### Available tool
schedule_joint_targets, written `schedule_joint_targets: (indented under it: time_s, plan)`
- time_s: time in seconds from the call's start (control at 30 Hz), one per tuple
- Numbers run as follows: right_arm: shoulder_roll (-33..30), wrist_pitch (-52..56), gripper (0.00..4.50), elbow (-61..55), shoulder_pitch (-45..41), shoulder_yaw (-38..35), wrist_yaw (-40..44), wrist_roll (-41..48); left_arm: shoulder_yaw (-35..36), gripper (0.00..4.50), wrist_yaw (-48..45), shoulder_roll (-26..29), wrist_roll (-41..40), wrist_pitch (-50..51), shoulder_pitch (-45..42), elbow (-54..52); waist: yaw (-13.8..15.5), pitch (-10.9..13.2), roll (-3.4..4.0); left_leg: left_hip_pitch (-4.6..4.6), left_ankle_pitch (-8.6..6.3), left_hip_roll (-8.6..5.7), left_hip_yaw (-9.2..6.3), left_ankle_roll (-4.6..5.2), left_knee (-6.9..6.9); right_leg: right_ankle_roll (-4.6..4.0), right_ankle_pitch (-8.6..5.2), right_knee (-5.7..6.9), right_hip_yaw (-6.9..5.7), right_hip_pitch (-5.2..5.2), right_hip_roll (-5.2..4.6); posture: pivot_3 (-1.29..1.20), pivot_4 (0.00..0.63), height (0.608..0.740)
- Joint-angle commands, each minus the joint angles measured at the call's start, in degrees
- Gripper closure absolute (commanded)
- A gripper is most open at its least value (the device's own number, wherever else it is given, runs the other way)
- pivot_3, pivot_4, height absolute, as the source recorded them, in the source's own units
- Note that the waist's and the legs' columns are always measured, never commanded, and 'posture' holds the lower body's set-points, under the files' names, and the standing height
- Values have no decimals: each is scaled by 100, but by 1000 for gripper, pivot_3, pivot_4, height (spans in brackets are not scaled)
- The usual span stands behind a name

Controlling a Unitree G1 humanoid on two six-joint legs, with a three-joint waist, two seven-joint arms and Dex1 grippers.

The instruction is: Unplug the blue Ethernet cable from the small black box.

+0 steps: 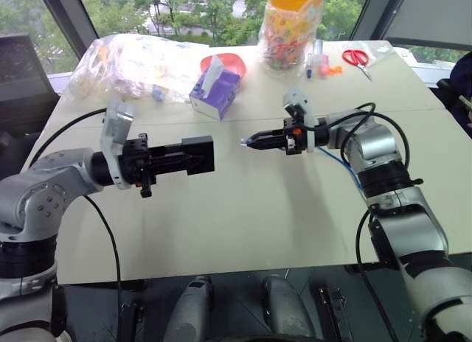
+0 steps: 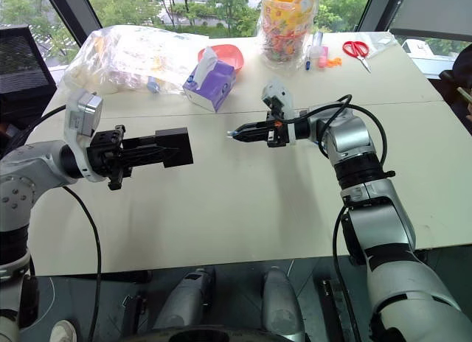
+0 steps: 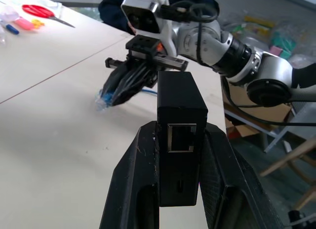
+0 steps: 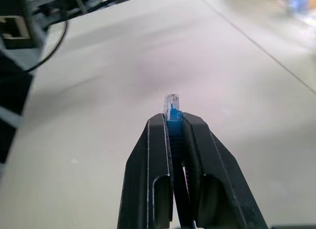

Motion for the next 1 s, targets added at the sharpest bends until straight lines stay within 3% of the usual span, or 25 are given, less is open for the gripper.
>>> schedule_joint_targets:
  time_s: [0.03,0.3,0.47,0.63,0.73,0.77,1.0]
  plan:
    - [-80,-671,4414,348,-145,-227,-398,-325,101,4021,123,-35,73,-224,-14,-97,-4,0,0,0,0,0,1,0,-1,0,0,0,0,-2,0,0,150,726]
    - [313,-2346,4414,2336,-398,-458,-3716,-1514,-1207,4021,665,-894,2371,-2301,26,741,25,-1,0,4,3,-1,7,-2,3,-11,5,-2,5,6,0,0,150,726]
    - [520,-2667,4414,2853,-497,-598,-4508,-1683,-1487,4021,958,-1647,2942,-3093,-34,1306,9,-1,1,-4,4,-2,7,-2,1,-6,8,-1,8,-5,0,0,150,726]
    - [604,-2713,2384,2900,-567,-770,-4673,-1673,-1572,4021,1210,-2166,3379,-3629,-201,1938,-8,-1,1,-1,4,-1,7,-1,1,0,11,7,8,-6,2,0,150,726]
    - [596,-2587,653,2690,-556,-849,-4510,-1593,-1623,4021,1320,-2404,3629,-4016,-325,2282,1,-1,1,-1,5,-1,7,0,6,3,13,11,8,-5,3,0,150,726]
    - [589,-2578,257,2584,-539,-887,-4513,-1574,-1655,4021,1371,-2473,3736,-4144,-352,2424,3,-1,1,-1,5,-1,7,0,8,5,14,10,9,-4,3,0,150,726]
    - [660,-1911,257,1184,-29,-1240,-4538,-1199,-1704,4021,1697,-2855,4253,-4827,-465,3409,4,-2,2,-1,5,-2,6,0,9,9,16,10,9,-3,3,0,150,726]
